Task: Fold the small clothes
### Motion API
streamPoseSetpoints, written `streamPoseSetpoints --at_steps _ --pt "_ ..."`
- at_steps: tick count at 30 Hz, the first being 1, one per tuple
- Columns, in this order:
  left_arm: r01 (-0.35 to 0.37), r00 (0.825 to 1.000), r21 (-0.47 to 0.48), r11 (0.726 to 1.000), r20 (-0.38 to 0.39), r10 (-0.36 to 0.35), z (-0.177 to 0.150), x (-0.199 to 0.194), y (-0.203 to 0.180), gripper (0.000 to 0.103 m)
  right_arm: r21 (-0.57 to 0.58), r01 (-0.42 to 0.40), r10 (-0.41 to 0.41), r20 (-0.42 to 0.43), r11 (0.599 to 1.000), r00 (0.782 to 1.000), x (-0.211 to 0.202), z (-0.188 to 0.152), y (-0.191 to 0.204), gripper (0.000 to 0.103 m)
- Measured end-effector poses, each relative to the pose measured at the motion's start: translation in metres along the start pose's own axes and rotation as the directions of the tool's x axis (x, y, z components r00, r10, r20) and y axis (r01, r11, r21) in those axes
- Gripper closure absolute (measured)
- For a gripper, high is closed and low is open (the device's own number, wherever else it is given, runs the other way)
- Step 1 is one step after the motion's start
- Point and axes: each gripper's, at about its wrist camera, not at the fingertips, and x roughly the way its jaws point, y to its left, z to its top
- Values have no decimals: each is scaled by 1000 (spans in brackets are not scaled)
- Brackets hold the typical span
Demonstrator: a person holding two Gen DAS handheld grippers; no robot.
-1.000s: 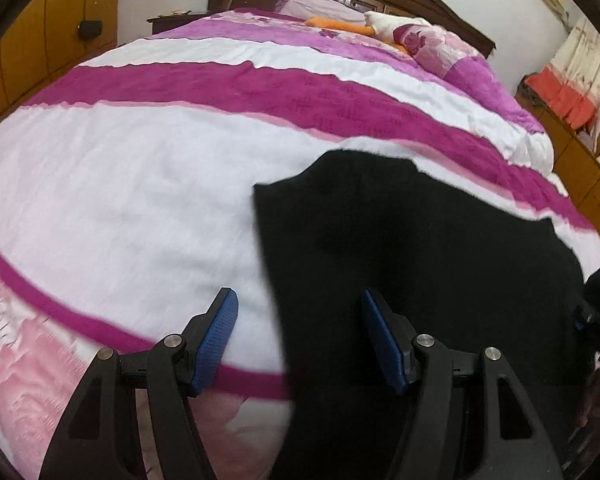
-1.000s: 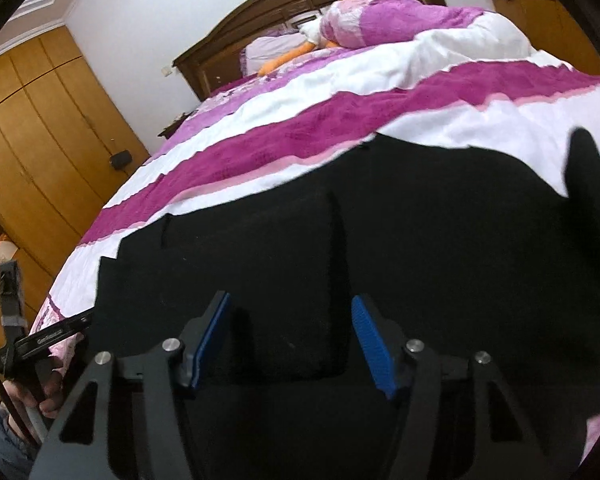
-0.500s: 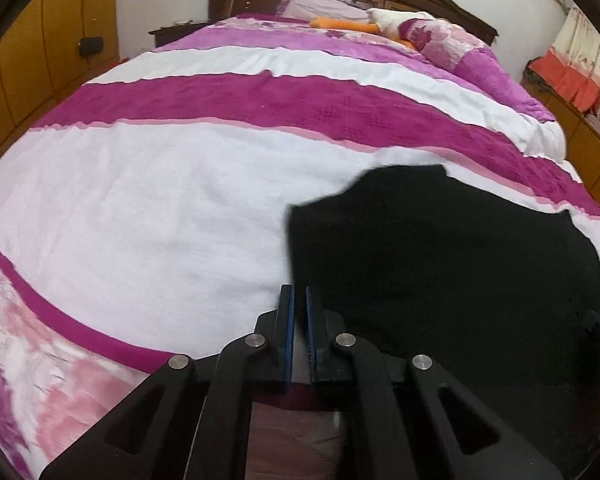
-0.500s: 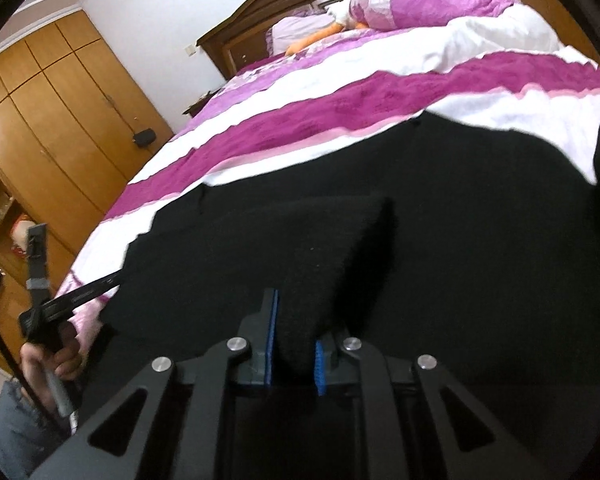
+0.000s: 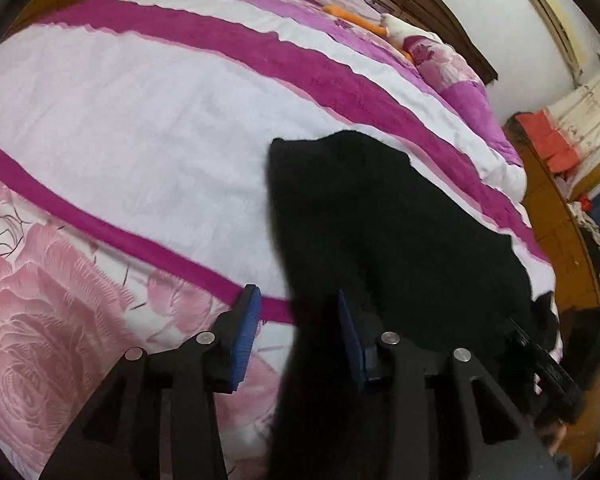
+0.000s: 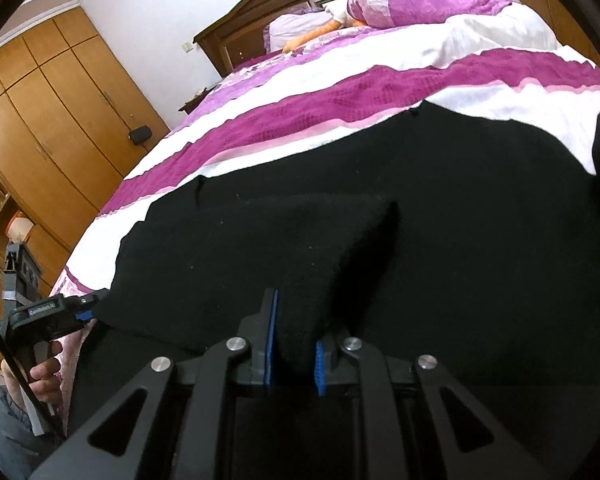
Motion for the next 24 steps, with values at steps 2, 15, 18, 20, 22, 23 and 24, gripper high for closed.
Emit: streamPoseSetpoints --at_steps 2,15,18,20,22,23,24 --pt "8 1000 -9 1000 -6 -8 3 3 -1 78 -3 2 -2 -2 1000 1000 0 0 1 88" --pt "58 998 -34 998 17 -57 8 3 -10 59 -27 30 -30 -5 999 1000 2 1 7 88" --pt "-113 993 55 992 29 112 3 17 -25 103 -40 37 -37 -4 999 999 2 0 9 88" --pt "-123 991 40 992 50 121 2 13 -20 103 -34 33 -34 -5 999 999 2 0 7 88" --pt "-133 989 29 991 72 131 4 4 -11 103 -28 29 -29 -2 999 1000 1 1 6 88" --pt "-138 988 17 990 79 136 4 -2 -3 103 -29 27 -27 5 999 1000 -1 2 7 88" --pt "-159 984 9 987 86 158 5 -5 3 103 -34 22 -22 15 999 1000 -3 2 8 88"
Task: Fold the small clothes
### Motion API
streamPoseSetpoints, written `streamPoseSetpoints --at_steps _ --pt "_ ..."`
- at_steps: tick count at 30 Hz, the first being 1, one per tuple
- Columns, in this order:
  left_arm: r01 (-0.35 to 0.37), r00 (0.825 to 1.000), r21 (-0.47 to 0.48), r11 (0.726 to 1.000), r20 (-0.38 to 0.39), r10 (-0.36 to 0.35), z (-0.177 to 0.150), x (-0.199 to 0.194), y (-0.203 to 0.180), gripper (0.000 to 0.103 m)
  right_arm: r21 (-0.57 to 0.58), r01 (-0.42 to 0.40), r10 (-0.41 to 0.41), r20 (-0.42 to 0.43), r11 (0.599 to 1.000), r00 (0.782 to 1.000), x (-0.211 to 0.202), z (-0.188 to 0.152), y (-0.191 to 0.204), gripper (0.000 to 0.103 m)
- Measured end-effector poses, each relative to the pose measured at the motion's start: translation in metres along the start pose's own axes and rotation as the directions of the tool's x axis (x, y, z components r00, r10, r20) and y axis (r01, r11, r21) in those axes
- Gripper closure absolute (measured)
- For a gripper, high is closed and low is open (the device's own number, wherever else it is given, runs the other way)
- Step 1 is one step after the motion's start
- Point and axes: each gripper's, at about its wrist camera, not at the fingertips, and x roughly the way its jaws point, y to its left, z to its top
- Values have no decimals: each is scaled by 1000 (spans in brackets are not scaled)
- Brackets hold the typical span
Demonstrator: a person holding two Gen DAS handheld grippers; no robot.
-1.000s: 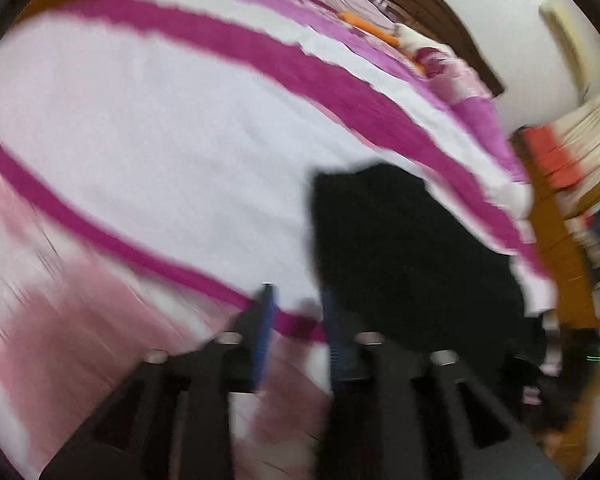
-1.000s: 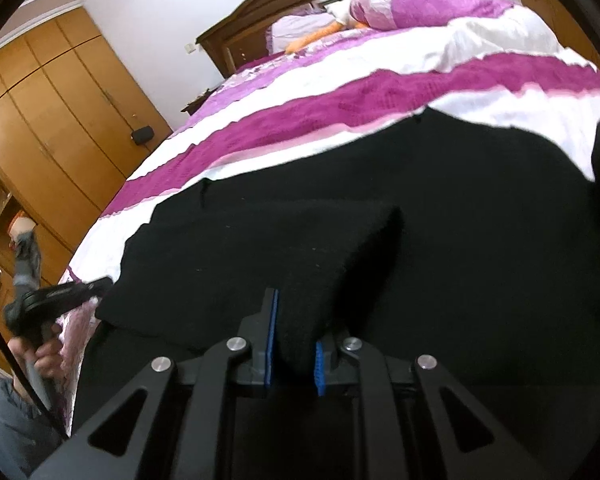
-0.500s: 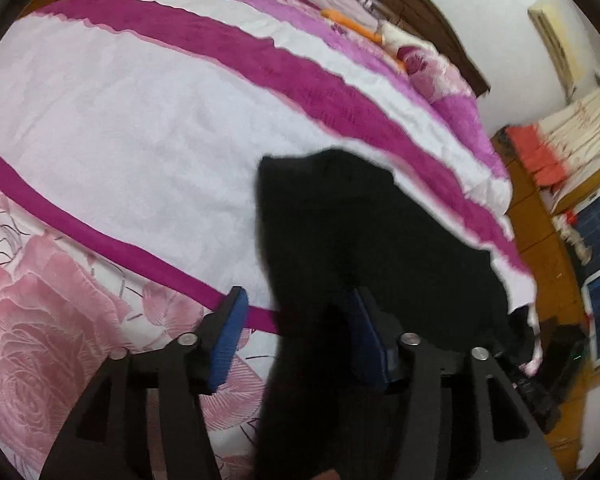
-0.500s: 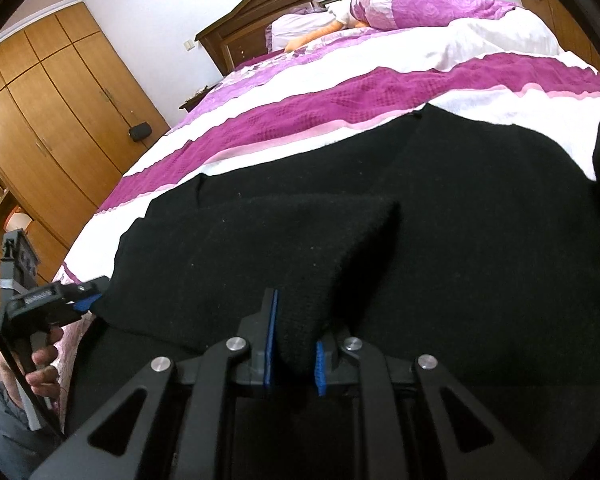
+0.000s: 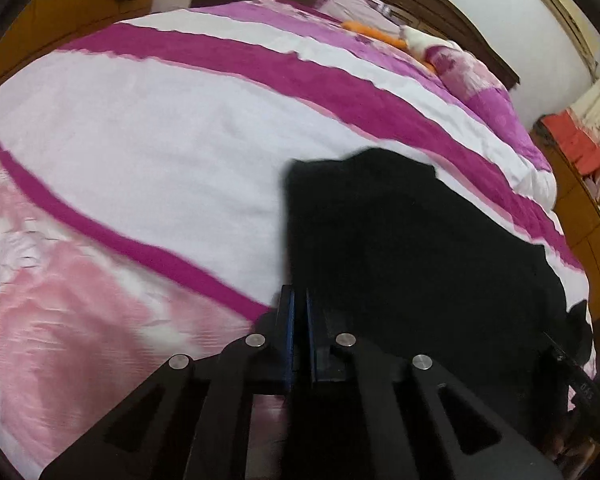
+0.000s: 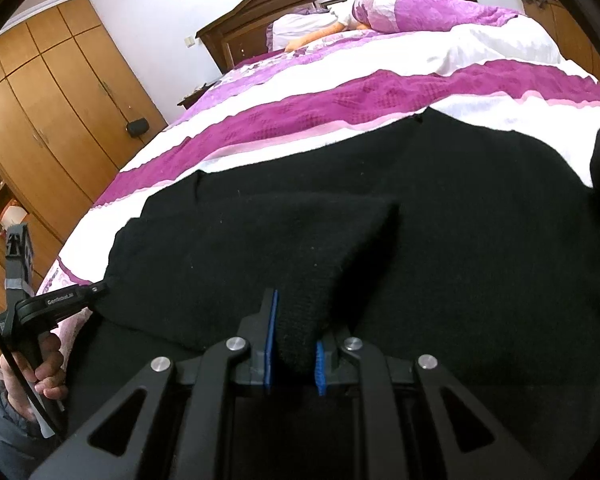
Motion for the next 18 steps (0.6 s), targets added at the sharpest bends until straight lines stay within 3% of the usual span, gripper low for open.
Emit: streamPoseSetpoints --at_steps 2,3,7,11,13,16,18 --pt "-121 992 -7 993 33 121 2 -5 15 103 -17 -11 11 20 1000 1000 -4 1 5 88" --pt "-132 990 -33 991 36 133 4 -7 26 103 -23 -13 14 27 1000 1000 -6 1 5 88" --pt "21 1000 -156 988 19 -18 12 -15 49 103 -39 -25 26 21 999 999 -5 0 9 88" --pt "134 989 -146 980 -34 -141 6 -12 35 103 -21 -12 12 7 1000 1000 -3 -2 3 88" --pt "155 986 -128 980 -47 -162 3 -11 23 84 -7 -10 10 0 1000 1000 -2 -2 0 88" --pt "181 981 -94 979 -48 -186 -4 -10 5 74 -12 -8 8 -5 1000 1000 -1 -2 0 88" --pt "145 988 -59 988 -50 -148 -7 -4 -7 71 -24 -4 4 -8 1000 1000 -1 -2 2 88"
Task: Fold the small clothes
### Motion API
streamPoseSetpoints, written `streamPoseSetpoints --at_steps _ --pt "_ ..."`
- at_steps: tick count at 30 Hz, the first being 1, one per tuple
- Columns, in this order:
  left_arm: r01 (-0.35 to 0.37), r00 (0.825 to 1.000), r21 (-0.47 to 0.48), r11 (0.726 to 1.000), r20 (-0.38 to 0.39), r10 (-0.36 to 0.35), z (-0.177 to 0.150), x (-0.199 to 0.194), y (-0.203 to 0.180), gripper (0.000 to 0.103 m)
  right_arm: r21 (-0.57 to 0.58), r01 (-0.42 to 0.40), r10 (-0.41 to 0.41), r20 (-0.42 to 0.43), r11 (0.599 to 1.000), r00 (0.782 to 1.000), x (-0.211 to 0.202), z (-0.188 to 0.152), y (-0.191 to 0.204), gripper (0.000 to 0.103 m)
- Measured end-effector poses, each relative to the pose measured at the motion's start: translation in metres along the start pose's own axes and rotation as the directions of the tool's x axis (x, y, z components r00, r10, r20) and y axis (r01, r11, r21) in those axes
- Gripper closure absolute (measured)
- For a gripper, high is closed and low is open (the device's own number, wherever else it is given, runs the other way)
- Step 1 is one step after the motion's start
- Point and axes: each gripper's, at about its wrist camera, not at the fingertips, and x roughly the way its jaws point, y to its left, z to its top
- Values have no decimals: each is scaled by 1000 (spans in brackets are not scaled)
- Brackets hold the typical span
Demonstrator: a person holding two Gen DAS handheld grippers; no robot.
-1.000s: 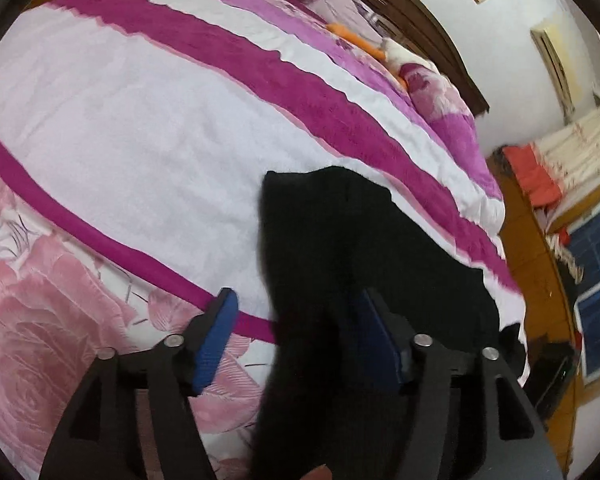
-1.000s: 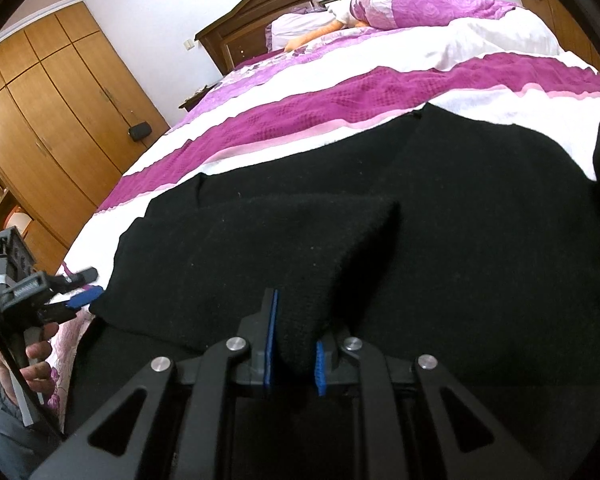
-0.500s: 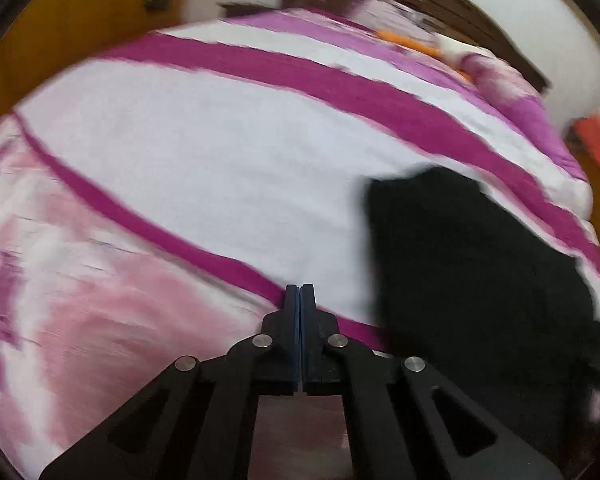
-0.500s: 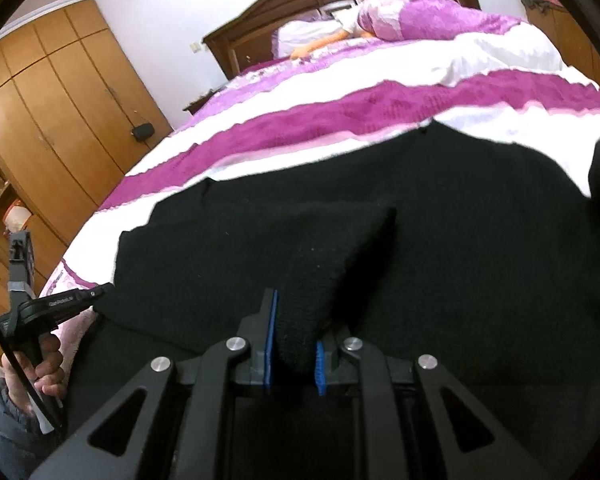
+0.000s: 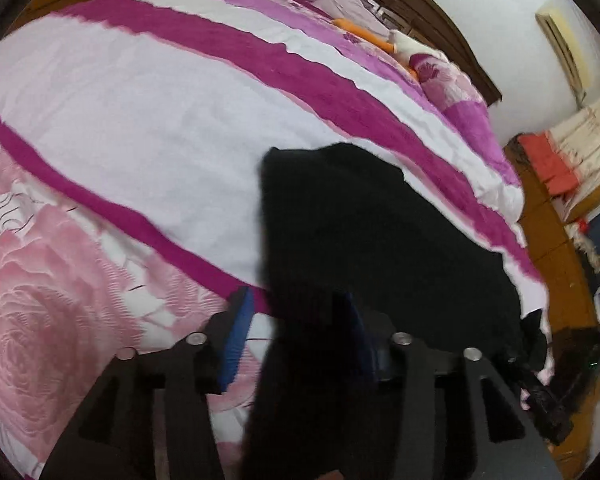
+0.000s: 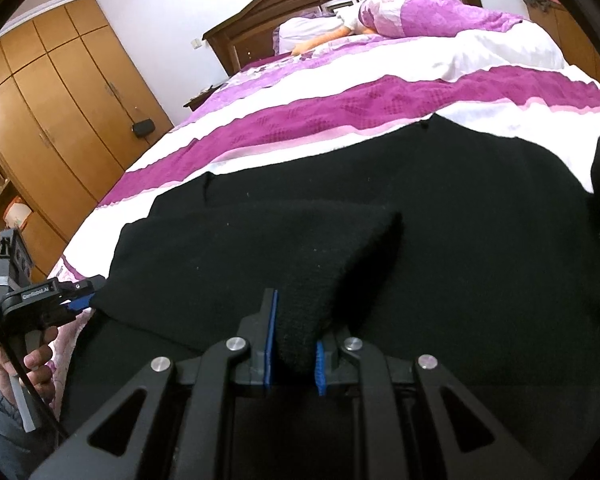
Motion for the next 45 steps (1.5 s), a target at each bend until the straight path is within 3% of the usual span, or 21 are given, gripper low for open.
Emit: streamPoseSetpoints --at_steps 2,3,4,8,12,14,16,20,23,25,26,27,33,37,39,44,45 --pt "-51 999 35 998 -7 52 -2 10 -7 72 -9 3 -3 -4 1000 1000 1 -1 2 88" --pt "-81 997 68 994 2 81 -4 14 -13 78 -13 4 -4 -7 1000 1000 2 -1 3 88" --pt "-117 993 113 987 26 115 -6 14 -19 103 -16 5 -5 -8 1000 1000 3 -1 3 88" --pt "-212 977 224 951 63 203 -16 9 -24 103 -18 5 -5 -8 1000 1000 3 0 4 88" --pt "-238 971 172 956 72 228 -6 -1 -3 103 -46 -16 17 15 999 1000 -1 2 8 89" --pt "-346 937 135 928 103 334 -2 -7 10 103 -87 17 -14 36 996 999 -3 3 15 89" --pt "-288 957 120 950 62 282 2 -6 17 103 -103 35 -31 33 994 999 -1 3 19 89" --pt "-224 974 68 972 50 220 4 -12 20 103 -81 30 -30 5 996 1000 1 0 13 85" --pt "-224 974 70 972 23 223 4 -12 11 103 -49 46 -45 17 998 999 -4 0 5 76" --pt "-237 971 104 966 35 235 2 -17 -2 103 -7 52 -52 36 999 998 -13 3 -6 65" --pt "-247 969 118 962 48 243 0 -21 -9 103 9 58 -59 46 998 997 -18 3 -10 54" --pt "-255 967 131 958 60 249 -2 -24 -14 103 27 59 -61 63 998 996 -27 4 -18 52" --pt "-276 961 175 945 82 266 -10 -25 -36 100 99 81 -94 132 992 987 -77 7 -63 52" --pt "-275 961 151 950 84 265 -7 -22 -41 100 230 -21 -7 124 973 992 -79 3 -94 53" --pt "-262 964 131 956 84 253 -7 -21 -41 100 195 -8 -13 107 981 994 -66 6 -83 58" --pt "-264 964 125 956 70 257 -7 -18 -38 100 117 -44 41 31 992 999 -23 11 -43 59" --pt "-265 964 124 956 68 259 -7 -19 -36 100 109 -22 21 16 994 1000 -14 11 -39 69"
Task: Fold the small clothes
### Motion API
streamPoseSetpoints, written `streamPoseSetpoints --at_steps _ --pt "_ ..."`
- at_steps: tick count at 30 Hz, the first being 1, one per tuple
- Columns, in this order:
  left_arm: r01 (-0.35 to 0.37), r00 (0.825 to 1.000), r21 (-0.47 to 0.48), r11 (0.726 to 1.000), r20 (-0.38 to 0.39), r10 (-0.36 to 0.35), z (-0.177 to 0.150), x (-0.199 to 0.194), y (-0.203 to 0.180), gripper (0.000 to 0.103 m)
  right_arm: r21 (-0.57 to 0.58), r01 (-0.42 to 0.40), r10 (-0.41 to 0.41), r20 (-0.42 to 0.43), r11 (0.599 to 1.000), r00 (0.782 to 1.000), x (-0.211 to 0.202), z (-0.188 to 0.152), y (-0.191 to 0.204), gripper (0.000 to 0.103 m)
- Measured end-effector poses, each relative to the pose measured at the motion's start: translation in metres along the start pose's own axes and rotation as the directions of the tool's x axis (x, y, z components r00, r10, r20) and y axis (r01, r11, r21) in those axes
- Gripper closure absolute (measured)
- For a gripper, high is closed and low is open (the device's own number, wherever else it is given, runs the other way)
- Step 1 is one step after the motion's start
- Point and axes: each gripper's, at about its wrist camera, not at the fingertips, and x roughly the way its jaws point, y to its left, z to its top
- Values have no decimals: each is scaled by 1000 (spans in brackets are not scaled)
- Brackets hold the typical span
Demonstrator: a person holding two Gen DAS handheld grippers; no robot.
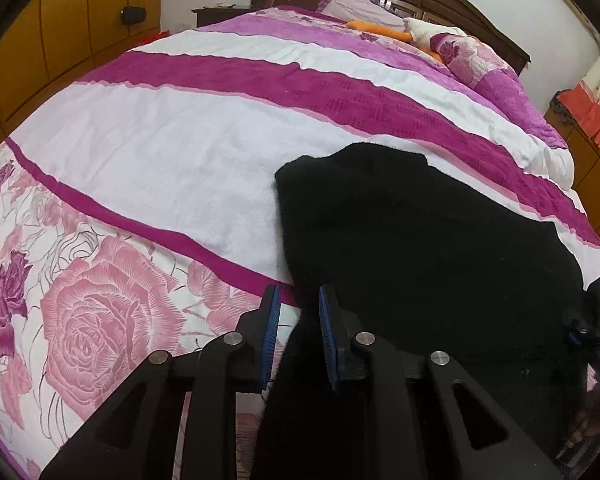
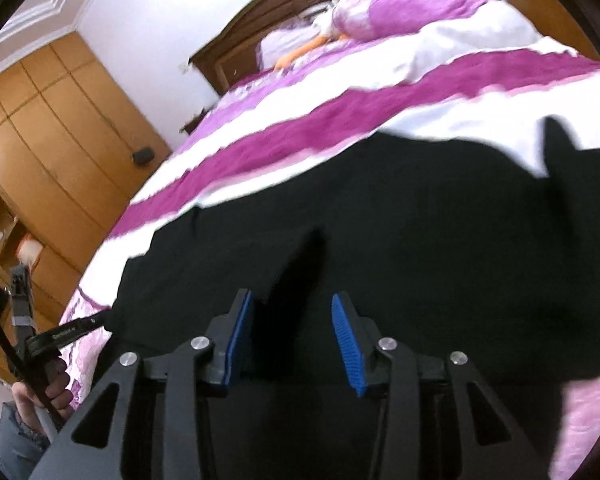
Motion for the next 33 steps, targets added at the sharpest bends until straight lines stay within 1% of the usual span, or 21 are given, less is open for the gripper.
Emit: streamPoseSetpoints --at_steps 2,5,7,8,10,11,12,14,17,19,20,21,23,25,26,27,28,29,30,31,33 --pt "-3 1000 7 1000 0 3 0 -1 -1 100 -7 19 -19 -3 1000 1000 11 0 2 99" --pt "-7 1000 40 999 8 7 0 -6 1 100 24 22 -23 19 999 1000 14 4 0 99" --pt "-25 999 79 997 22 23 -1 -10 -2 100 28 24 -24 16 999 1000 14 4 -1 98" --pt "-29 999 91 995 31 26 -1 -12 -3 100 28 31 -32 19 999 999 14 4 -2 96" --pt "-34 999 108 994 45 29 -2 -16 -6 98 44 43 -45 48 998 998 0 3 -9 87" --pt "-31 999 111 993 47 26 -2 -16 -7 97 60 44 -47 58 997 997 -8 3 -15 76" --pt "-25 998 113 993 53 19 -3 -17 -8 95 80 37 -43 76 996 996 -18 4 -22 68" --pt "-29 998 118 993 56 23 -4 -17 -10 94 116 24 -38 124 993 992 -46 6 -43 68" --pt "-48 998 122 991 45 43 -5 -11 -14 94 170 38 -70 185 985 980 -91 6 -83 67" --pt "-51 998 107 993 30 48 -6 -5 -15 94 209 68 -114 216 976 970 -119 3 -116 58" --pt "-50 999 100 994 25 48 -6 -4 -17 94 238 98 -153 225 966 962 -133 1 -135 50" --pt "-43 999 90 995 20 42 -6 -2 -18 94 289 159 -229 227 944 946 -151 -3 -162 40" --pt "-34 999 79 996 19 33 -6 0 -20 94 319 243 -323 231 916 918 -174 -6 -194 31" --pt "-28 999 83 996 28 26 -8 0 -22 94 324 354 -437 236 877 868 -194 -9 -227 31" --pt "-31 999 86 996 31 28 -9 0 -24 94 354 362 -456 234 862 859 -200 -10 -242 31" --pt "-34 999 90 995 29 32 -10 1 -25 94 411 329 -447 234 850 863 -206 -13 -263 31" --pt "-33 999 96 995 24 31 -11 3 -26 94 483 256 -410 244 837 879 -211 -18 -286 31" --pt "-35 999 100 994 23 32 -11 3 -26 94 529 201 -380 255 824 889 -213 -21 -301 31" --pt "-41 999 104 994 22 38 -10 4 -26 94 580 124 -338 278 805 899 -212 -26 -321 32" --pt "-44 999 103 994 22 42 -10 5 -25 94 597 92 -323 294 797 900 -211 -27 -329 33" --pt "-44 999 97 994 19 43 -7 6 -24 94 604 64 -323 331 795 887 -210 -26 -339 36"
